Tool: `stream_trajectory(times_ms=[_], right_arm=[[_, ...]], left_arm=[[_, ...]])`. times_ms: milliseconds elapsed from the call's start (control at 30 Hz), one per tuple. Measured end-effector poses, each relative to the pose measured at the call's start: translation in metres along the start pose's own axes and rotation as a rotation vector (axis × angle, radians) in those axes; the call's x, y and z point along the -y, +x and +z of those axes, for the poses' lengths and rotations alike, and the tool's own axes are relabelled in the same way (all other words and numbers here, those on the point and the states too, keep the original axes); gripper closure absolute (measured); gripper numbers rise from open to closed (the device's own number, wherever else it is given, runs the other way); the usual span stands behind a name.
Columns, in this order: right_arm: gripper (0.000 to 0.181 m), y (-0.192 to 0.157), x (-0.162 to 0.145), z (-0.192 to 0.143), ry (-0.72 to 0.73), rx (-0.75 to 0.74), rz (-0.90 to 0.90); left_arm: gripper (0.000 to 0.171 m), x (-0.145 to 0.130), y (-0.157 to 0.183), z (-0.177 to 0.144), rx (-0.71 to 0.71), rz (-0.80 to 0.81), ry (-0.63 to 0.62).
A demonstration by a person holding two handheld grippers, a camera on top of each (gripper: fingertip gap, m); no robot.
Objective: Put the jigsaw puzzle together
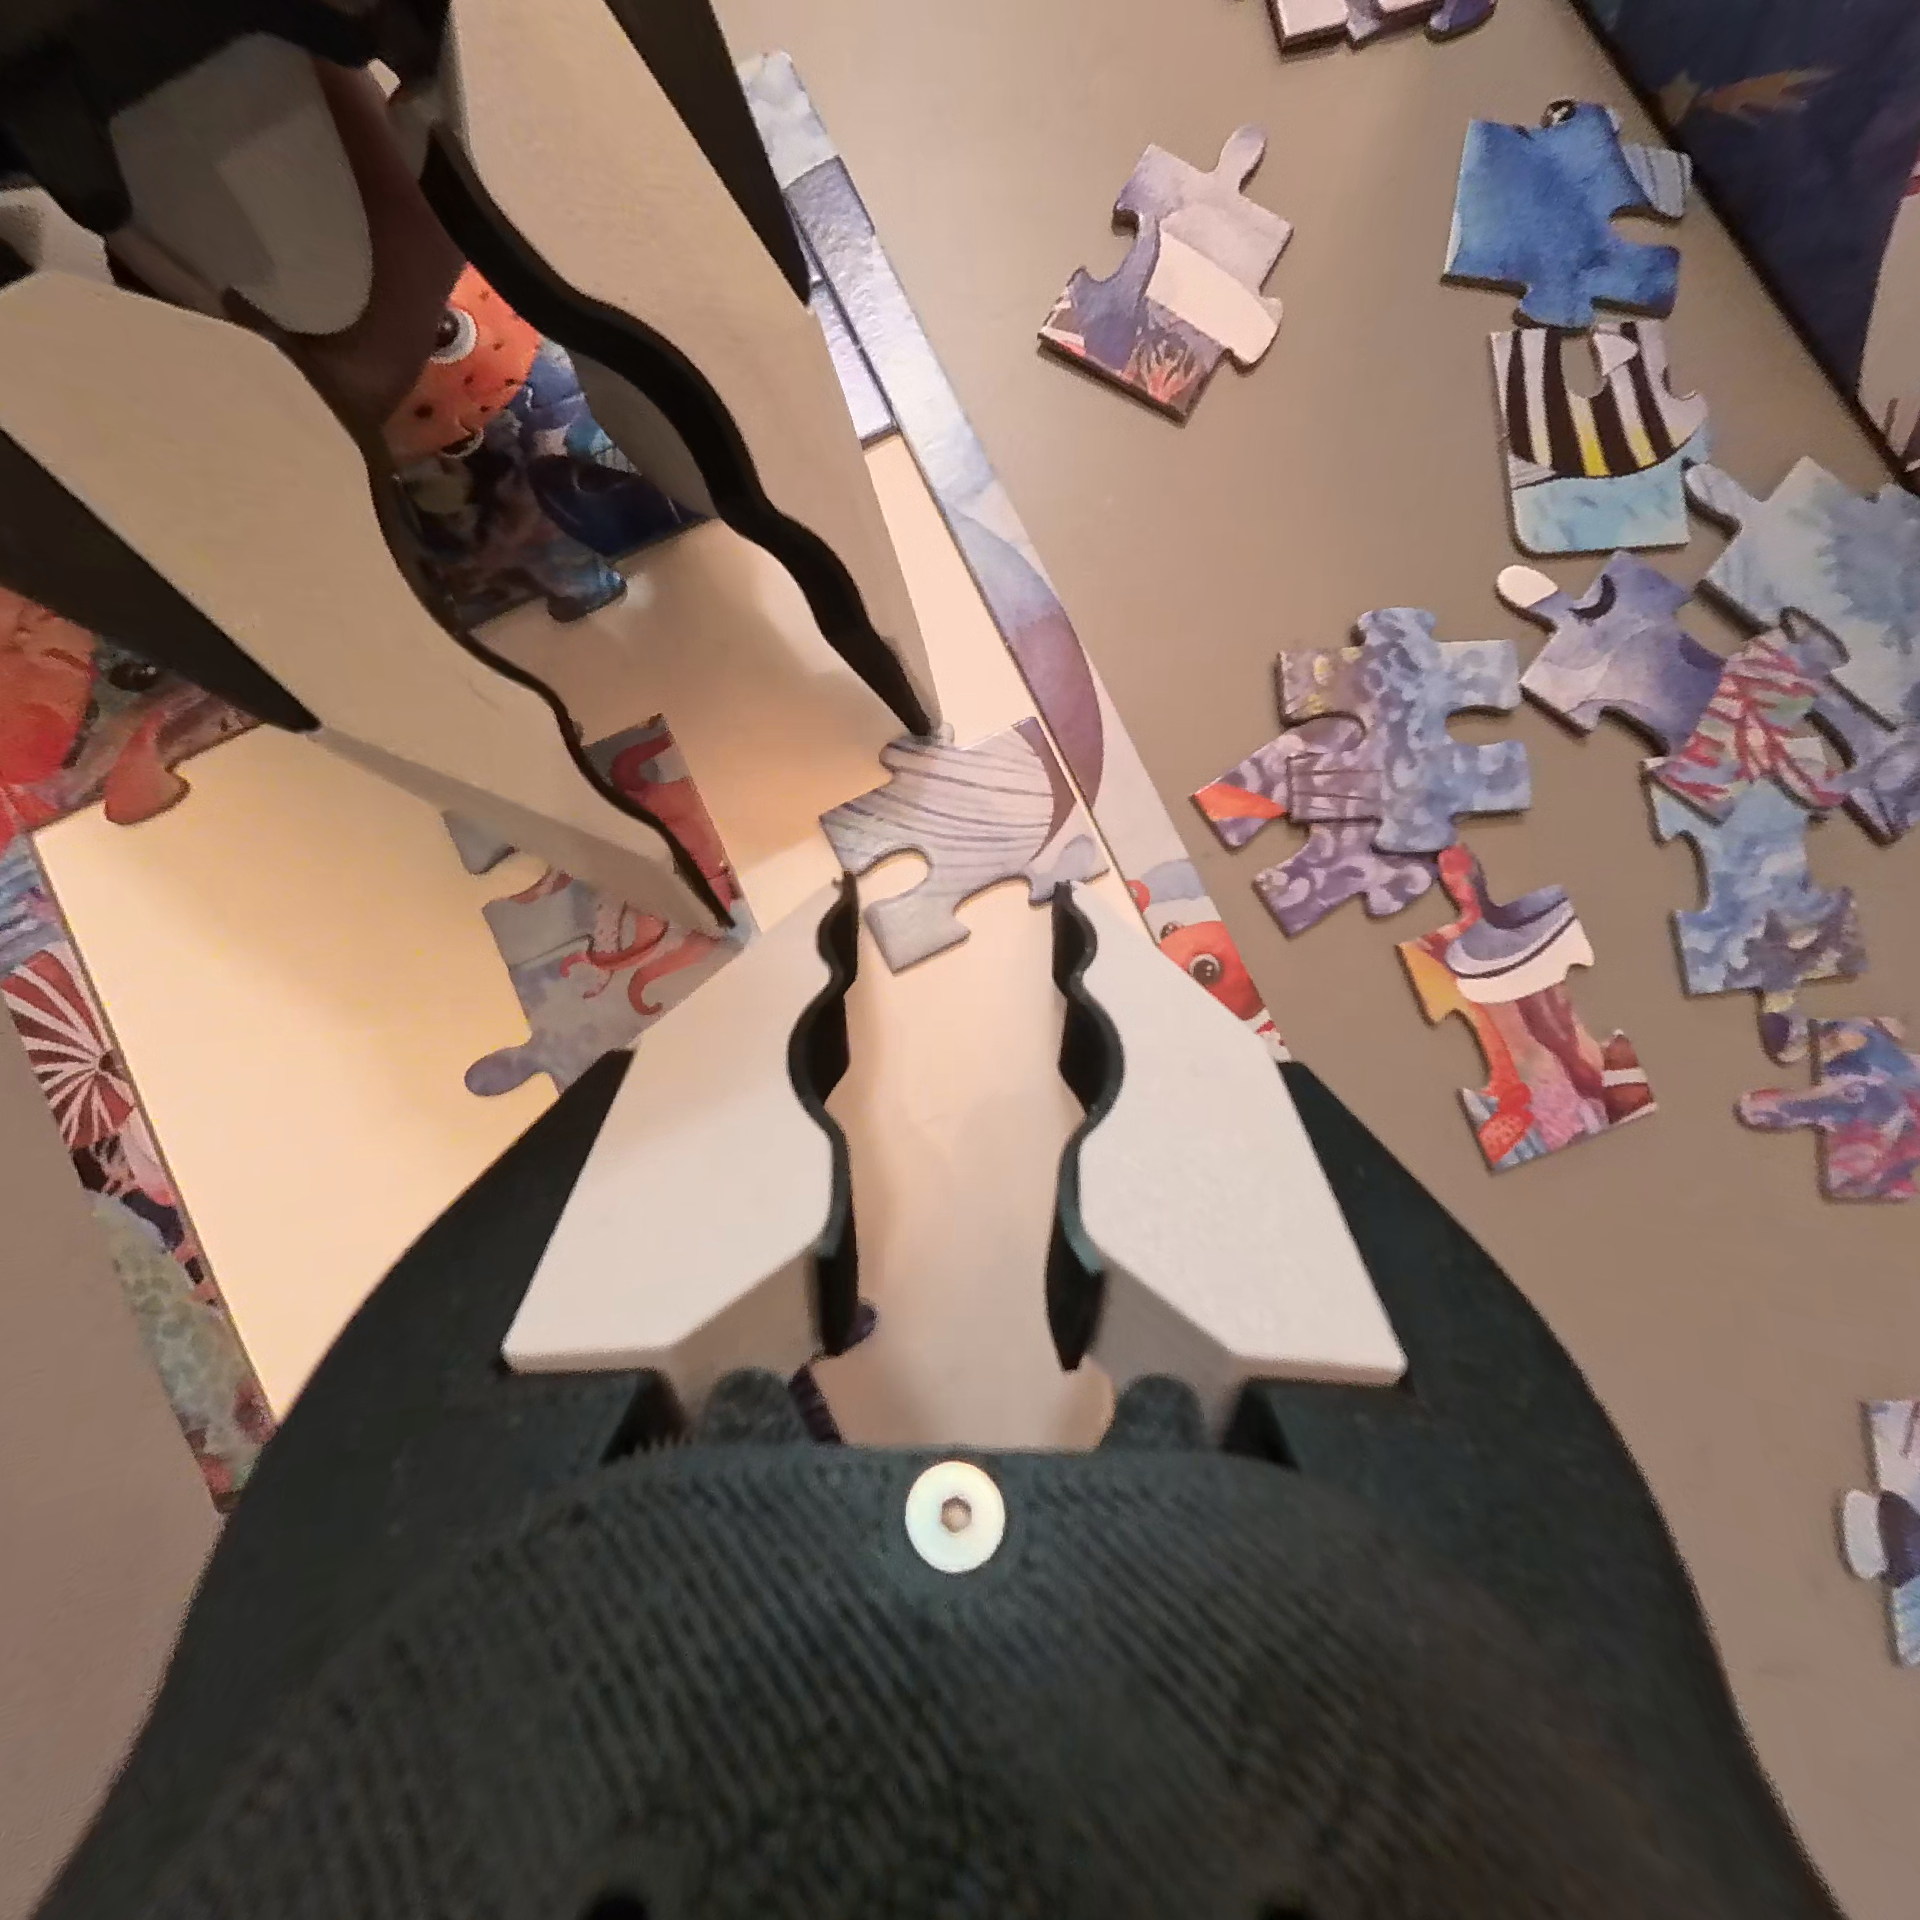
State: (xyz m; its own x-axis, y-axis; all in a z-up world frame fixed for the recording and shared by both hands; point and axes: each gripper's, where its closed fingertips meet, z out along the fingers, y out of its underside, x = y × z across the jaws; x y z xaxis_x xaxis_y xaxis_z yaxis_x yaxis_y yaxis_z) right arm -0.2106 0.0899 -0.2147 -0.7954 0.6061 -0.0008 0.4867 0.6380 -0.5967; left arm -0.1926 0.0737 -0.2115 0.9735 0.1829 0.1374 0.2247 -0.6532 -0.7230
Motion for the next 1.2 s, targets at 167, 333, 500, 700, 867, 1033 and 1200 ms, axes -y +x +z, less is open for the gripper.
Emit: stream_trajectory(times_ms=[167, 333, 500, 700, 867, 1033, 1200], right_arm=[[0.145, 0.0006, 0.0001, 0.0002, -0.008, -0.011, -0.001], [0.144, 0.0015, 0.0005, 0.0004, -0.010, -0.022, 0.000], [0.144, 0.0021, 0.0009, 0.0007, -0.008, -0.024, 0.009], [0.144, 0.0037, 0.0013, 0.0007, -0.006, -0.033, 0.014], [0.144, 0.0046, 0.0010, 0.0004, -0.006, -0.036, 0.016], [0.144, 0.0054, 0.0004, 0.0002, -0.009, -0.036, 0.029], [0.145, 0.0061, -0.0003, -0.0003, -0.014, -0.045, 0.026]], left_arm=[[0.122, 0.0000, -0.0004, 0.0012, 0.007, 0.003, -0.005], [0.119, 0.0025, 0.0004, 0.0028, -0.003, -0.011, 0.006], [0.118, 0.0033, 0.0012, 0.0041, 0.003, -0.002, 0.008], [0.118, 0.0043, 0.0008, 0.0034, 0.001, -0.007, 0.015], [0.118, 0.0060, -0.0046, -0.0032, 0.047, -0.005, 0.032], [0.117, 0.0009, 0.0006, 0.0003, -0.015, -0.070, 0.009], [0.114, 0.0028, 0.0024, 0.0042, -0.006, -0.063, 0.006]])
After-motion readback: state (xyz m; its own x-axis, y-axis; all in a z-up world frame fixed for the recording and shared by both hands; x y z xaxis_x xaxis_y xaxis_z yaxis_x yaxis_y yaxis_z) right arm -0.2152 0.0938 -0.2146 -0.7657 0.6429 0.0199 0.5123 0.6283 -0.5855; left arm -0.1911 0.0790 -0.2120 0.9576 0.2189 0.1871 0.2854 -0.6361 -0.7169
